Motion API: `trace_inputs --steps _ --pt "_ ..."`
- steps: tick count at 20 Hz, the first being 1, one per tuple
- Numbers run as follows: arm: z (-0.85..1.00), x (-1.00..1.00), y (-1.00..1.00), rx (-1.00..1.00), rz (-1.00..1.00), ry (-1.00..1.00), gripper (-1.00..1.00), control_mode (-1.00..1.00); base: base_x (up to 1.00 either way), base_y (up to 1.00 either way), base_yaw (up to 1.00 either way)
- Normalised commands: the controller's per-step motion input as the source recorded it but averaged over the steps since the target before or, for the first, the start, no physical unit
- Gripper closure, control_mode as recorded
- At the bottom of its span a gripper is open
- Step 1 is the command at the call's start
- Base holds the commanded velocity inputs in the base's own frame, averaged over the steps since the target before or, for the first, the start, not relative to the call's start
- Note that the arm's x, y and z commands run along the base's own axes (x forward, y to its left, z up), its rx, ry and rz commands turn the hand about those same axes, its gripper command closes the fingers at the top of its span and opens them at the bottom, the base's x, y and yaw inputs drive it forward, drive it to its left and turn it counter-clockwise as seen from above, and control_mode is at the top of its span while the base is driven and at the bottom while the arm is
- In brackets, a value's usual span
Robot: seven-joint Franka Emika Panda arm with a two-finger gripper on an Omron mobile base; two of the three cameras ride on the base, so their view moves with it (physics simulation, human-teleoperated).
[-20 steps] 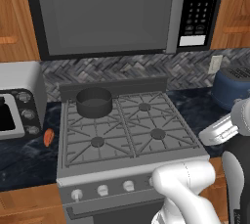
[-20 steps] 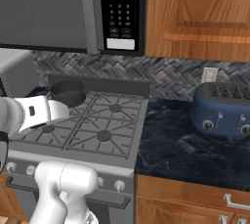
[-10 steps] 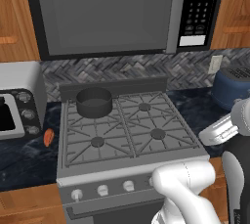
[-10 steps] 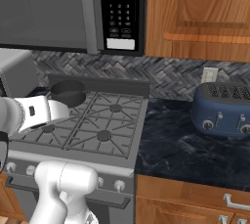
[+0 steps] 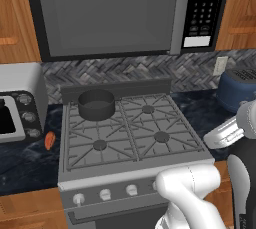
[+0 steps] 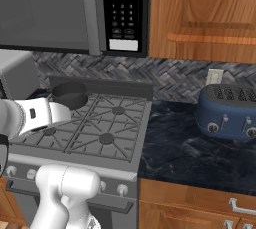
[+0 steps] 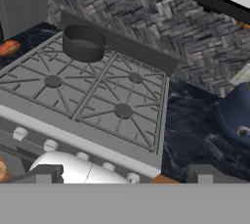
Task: Turn on the burner for the pot on the stove. Wait thirty seconds for the pot to heat up. Then add the sweet potato to the pot.
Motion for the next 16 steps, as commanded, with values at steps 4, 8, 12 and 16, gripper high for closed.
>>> trace_inputs --steps 4,8,12,16 --pt "0.0 0.0 0.0 0.0 0.0 0.0 -1.0 -1.0 0.0 0.0 0.0" --pt "0.0 0.0 0.0 0.0 0.0 0.0 -1.0 -1.0 0.0 0.0 0.0" --pt "0.0 0.0 0.0 0.0 0.0 0.0 -1.0 -1.0 0.0 0.0 0.0" --pt "0.0 0.0 0.0 0.0 0.0 0.0 -1.0 -1.0 0.0 0.0 0.0"
